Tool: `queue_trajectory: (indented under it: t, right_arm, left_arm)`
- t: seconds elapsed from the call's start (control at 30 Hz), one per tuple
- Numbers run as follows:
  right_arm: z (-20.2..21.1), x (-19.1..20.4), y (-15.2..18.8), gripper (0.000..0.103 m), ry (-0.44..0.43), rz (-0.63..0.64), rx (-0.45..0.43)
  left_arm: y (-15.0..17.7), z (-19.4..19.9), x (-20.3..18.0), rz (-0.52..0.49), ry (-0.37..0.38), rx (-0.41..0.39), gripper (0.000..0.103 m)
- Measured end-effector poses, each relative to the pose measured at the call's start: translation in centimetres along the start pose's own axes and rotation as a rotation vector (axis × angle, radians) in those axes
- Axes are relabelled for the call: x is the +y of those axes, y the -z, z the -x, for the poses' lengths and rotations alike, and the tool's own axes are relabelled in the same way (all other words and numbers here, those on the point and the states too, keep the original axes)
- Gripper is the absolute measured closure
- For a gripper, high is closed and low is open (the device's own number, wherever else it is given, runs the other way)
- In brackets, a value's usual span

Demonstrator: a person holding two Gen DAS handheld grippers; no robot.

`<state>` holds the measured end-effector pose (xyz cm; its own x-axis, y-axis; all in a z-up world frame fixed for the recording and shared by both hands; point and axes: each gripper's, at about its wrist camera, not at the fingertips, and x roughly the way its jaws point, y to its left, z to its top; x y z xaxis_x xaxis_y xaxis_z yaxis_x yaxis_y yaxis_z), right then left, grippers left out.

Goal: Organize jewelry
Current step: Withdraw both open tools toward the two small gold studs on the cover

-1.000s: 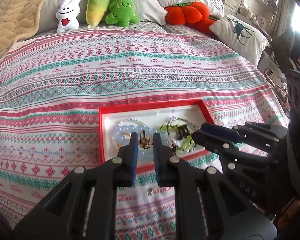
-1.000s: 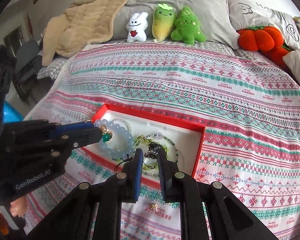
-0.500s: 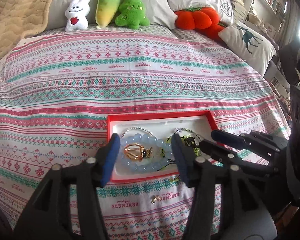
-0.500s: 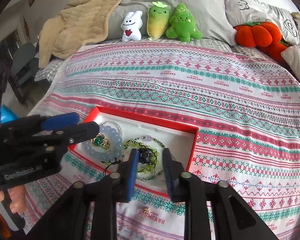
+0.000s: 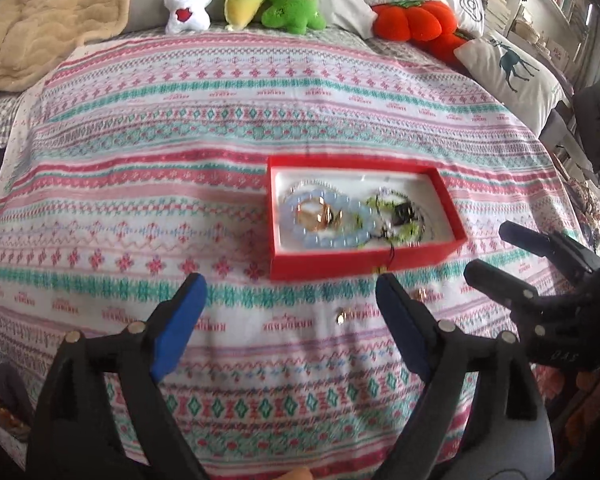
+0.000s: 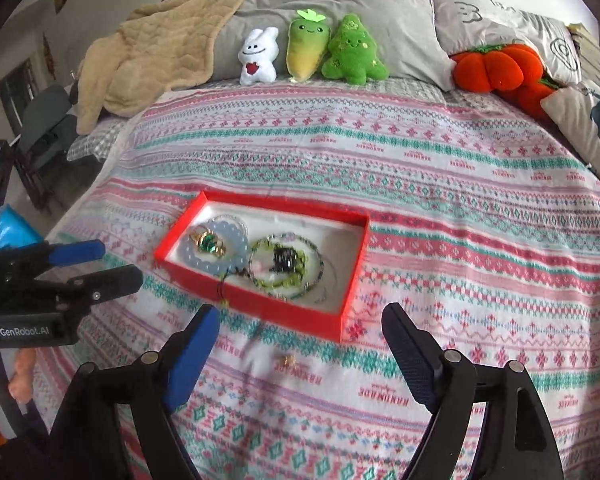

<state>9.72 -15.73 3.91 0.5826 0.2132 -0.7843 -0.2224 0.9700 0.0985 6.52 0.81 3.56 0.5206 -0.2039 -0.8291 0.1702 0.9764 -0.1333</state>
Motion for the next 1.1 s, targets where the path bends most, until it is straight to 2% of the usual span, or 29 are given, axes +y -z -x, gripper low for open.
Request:
queue_trajectory:
  t: [0.2, 0.4, 0.7, 0.9, 1.0, 1.1]
  right_arm:
    - [-0.2, 0.1, 1.9, 0.015, 0.03, 0.008, 0.07]
    - [-0.6, 0.3, 4.0, 0.0, 0.057, 0.036, 0.101]
    - [-2.7, -0.3, 6.8, 0.0, 0.093, 0.061, 0.186]
    - [-5.0, -0.7, 7.8, 0.0, 0.088, 0.067, 0.238]
    - [-5.4, -0.8, 7.7, 0.0, 0.077, 0.059, 0.221]
    - [-5.8, -0.5, 7.8, 0.0, 0.081, 0.079, 0.197]
  left_arm:
    - [2.7, 0.1, -0.4, -0.046, -0.038, 0.033, 0.006]
    - [4.9, -0.2, 0.2, -0.077, -0.07, 0.053, 0.001]
    - [7.2, -1.7, 0.8, -0.089, -0.114, 0.065, 0.001]
    - [8.0, -3.5, -0.1, -0.156, -0.125, 0.069, 0.001]
    - [7.9, -4.6, -0.2, -0.153, -0.114, 0.074, 0.0]
    - [7.8, -5.1, -0.4, -0.154, -0.126, 0.035, 0.0]
